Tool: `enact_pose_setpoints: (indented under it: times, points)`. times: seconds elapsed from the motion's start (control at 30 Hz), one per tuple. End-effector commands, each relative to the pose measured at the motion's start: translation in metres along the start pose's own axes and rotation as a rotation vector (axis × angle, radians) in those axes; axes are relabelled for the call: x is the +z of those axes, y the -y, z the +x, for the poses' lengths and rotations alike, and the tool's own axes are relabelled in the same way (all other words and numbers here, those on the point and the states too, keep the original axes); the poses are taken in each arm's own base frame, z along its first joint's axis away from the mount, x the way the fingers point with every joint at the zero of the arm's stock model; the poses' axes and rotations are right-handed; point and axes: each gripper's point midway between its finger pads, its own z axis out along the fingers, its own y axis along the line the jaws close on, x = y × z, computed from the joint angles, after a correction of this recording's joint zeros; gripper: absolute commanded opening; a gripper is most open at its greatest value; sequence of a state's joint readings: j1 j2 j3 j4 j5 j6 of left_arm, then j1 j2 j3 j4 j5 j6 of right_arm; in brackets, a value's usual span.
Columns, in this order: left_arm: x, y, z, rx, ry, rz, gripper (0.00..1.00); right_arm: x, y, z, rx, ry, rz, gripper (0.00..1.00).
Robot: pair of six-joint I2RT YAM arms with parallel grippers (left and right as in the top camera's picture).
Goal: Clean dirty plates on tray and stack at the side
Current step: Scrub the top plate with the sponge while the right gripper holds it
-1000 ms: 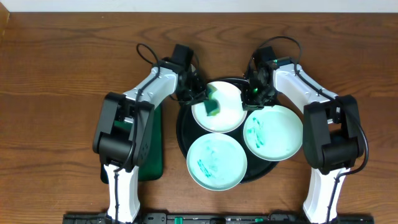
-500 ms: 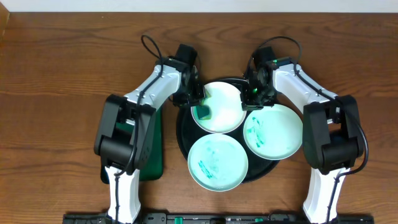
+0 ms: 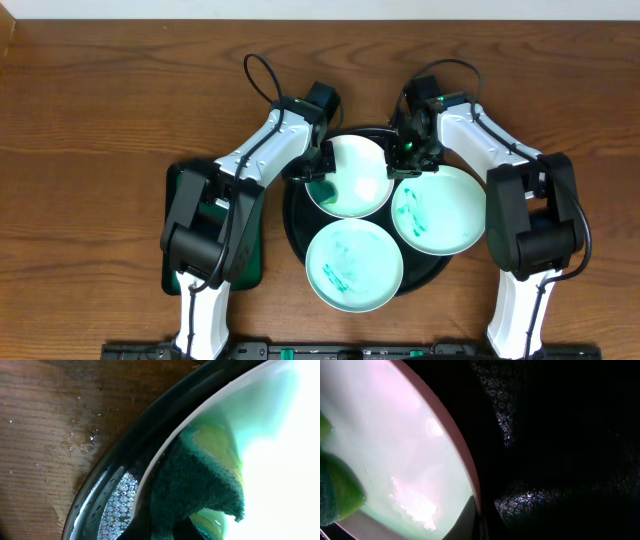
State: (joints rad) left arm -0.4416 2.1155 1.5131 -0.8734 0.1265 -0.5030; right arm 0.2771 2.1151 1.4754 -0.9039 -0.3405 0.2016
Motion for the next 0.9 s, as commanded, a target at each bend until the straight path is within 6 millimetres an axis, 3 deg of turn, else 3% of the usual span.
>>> enact_pose_setpoints:
  times: [0.0,0.33,0.87]
  points:
    - [0.055,-0.053,0.038,0.033,-0.178,-0.188,0.07,0.006,0.023,0.007,0.016,-0.029,0.089,0.01]
    - [0.053,0.050,0.040,0.154,-0.200,0.312,0.07,0.006,0.022,0.007,0.016,-0.026,0.089,0.01]
    - [0.039,0.116,0.049,0.193,-0.190,0.533,0.07,0.006,0.023,0.008,0.017,-0.030,0.089,0.01]
